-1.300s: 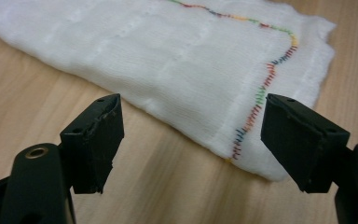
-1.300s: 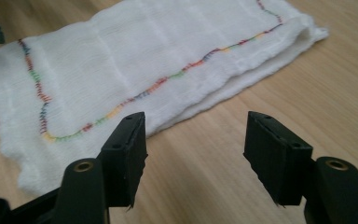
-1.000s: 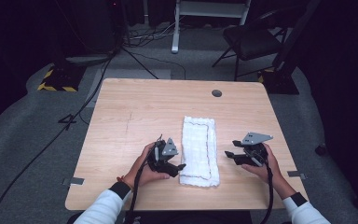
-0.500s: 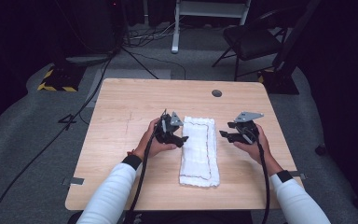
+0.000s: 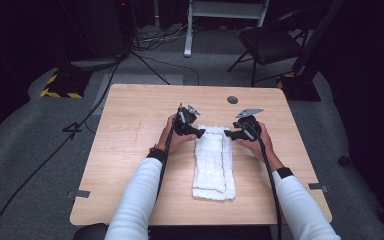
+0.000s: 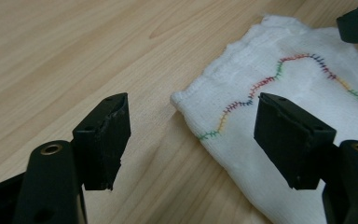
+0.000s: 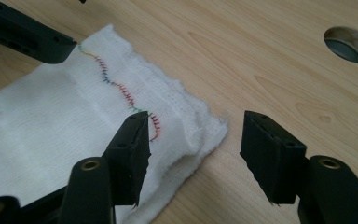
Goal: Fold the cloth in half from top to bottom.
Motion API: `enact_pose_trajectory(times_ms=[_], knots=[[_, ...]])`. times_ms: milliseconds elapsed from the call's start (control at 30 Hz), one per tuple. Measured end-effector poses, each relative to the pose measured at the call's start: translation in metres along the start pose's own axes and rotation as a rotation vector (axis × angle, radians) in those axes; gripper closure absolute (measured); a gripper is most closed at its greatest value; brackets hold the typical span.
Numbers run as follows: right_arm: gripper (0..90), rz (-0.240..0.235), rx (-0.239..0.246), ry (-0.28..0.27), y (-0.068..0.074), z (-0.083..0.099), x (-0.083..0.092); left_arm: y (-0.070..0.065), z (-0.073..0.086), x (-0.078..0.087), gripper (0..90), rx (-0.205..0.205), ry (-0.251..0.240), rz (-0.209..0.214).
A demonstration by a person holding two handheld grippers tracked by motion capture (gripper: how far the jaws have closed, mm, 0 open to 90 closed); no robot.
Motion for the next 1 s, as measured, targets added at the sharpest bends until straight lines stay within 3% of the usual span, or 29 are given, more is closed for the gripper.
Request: enact_pose_trajectory(times_ms=[67, 333, 433, 500, 667, 767, 867, 1000], knots=[[42.0, 0.006, -0.014, 0.017, -0.004, 0.000, -0.008, 0.002, 0.001, -0.009, 27.6, 0.003, 0.021, -0.011], [41.1, -0.002, -0.069, 0.062, -0.015, -0.001, -0.030, 0.003, -0.001, -0.024, 24.5, 0.015, 0.057, 0.019], [45.7, -0.038, -0.101, 0.068, -0.013, 0.001, -0.035, 0.005, 0.000, -0.025, 26.3, 0.002, 0.043, 0.038], [49.8, -0.050, -0.103, 0.067, -0.013, 0.001, -0.035, 0.005, 0.000, -0.023, 33.9, -0.021, 0.037, 0.066], [74.6, -0.099, -0.093, 0.078, -0.007, 0.000, -0.033, 0.001, -0.003, -0.021, 53.3, -0.040, 0.066, 0.101], [78.4, -0.114, -0.080, 0.079, -0.006, -0.001, -0.034, -0.001, -0.006, -0.021, 64.6, -0.061, 0.100, 0.129], [80.5, -0.098, -0.064, 0.081, -0.006, -0.002, -0.033, -0.001, -0.009, -0.022, 76.7, -0.075, 0.083, 0.144], [81.5, -0.056, -0.055, 0.060, -0.009, -0.004, -0.032, 0.000, -0.017, -0.022, 82.0, -0.084, 0.072, 0.108]])
Point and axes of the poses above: each handheld gripper's, and its own axes: x roughly backward along the jaws, z roughly out of its underside, y roughly to its left, the point moved 5 cm from there along -x, roughly forward along the jaws, and after that the axes turned 3 degrees about -z, right-handed, at the moved point
